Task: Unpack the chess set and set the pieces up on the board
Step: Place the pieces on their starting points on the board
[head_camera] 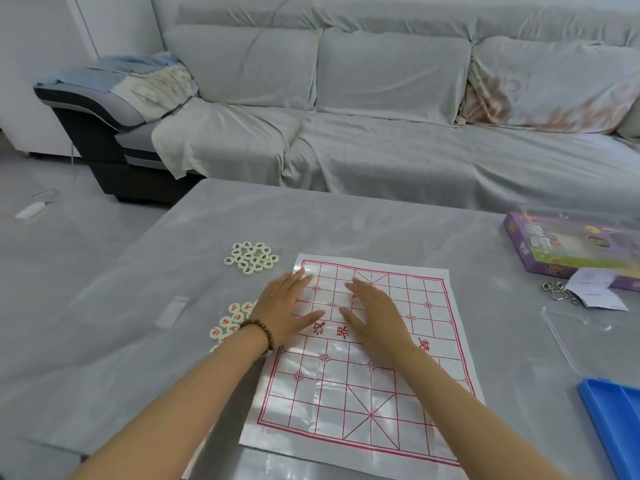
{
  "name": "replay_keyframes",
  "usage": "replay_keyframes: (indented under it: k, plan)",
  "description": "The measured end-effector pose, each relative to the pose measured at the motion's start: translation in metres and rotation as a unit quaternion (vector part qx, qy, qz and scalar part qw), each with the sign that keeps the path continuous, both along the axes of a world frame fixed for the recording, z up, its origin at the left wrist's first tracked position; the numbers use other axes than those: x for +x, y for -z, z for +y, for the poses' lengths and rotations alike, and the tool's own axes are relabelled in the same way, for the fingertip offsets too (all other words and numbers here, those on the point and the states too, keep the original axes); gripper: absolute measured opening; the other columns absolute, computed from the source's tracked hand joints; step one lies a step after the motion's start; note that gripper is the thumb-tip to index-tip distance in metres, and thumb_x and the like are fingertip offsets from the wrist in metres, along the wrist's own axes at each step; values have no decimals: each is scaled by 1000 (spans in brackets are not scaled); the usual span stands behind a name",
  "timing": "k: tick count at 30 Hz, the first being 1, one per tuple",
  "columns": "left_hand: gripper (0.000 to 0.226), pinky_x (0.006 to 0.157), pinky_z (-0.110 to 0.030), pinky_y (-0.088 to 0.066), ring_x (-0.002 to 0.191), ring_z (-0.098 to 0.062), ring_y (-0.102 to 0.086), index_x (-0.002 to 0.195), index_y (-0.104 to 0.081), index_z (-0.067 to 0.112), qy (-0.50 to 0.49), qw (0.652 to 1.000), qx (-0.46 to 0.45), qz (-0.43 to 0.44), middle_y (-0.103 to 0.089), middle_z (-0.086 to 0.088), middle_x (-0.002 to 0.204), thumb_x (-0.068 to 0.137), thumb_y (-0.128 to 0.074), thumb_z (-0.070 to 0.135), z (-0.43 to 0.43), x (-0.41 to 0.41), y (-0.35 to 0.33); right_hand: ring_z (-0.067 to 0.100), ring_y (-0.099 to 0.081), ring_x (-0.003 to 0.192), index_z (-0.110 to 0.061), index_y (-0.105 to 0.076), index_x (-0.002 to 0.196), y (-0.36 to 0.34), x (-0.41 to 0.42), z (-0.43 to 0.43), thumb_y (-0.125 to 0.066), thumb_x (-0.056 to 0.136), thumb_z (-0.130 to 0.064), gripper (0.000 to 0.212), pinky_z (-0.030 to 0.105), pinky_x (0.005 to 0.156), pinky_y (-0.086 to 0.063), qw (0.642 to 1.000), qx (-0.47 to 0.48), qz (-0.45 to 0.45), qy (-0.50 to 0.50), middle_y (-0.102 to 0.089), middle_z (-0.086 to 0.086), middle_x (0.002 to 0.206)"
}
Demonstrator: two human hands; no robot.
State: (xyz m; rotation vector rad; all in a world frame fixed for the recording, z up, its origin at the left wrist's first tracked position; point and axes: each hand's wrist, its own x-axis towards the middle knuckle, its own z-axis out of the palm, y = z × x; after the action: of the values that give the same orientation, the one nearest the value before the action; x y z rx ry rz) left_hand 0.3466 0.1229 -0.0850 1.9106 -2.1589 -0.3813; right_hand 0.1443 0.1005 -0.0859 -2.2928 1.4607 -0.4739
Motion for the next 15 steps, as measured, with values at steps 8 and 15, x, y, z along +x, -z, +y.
replay_keyframes:
  k: [8, 15]
  plan:
    - [88, 109, -31, -29, 129, -13, -35, 140, -31, 26, -89, 990, 67, 88, -36, 4, 143, 68, -63, 66, 54, 98, -2, 14, -40, 130, -26, -35, 142, -6, 111, 12, -54, 92, -24, 54, 28, 107, -32, 984, 83, -8, -156, -42, -5, 144]
    - [65, 104, -27, -35, 121, -12, -43, 138, -36, 30, -97, 983, 28, 153, -48, 4, 129, 80, -66, 33, 38, 88, 6, 13, -54, 106, -27, -57, 124, 4, 125, 0, -63, 87, -26, 38, 22, 87, -39, 993, 33, -28, -107, -63, -4, 116]
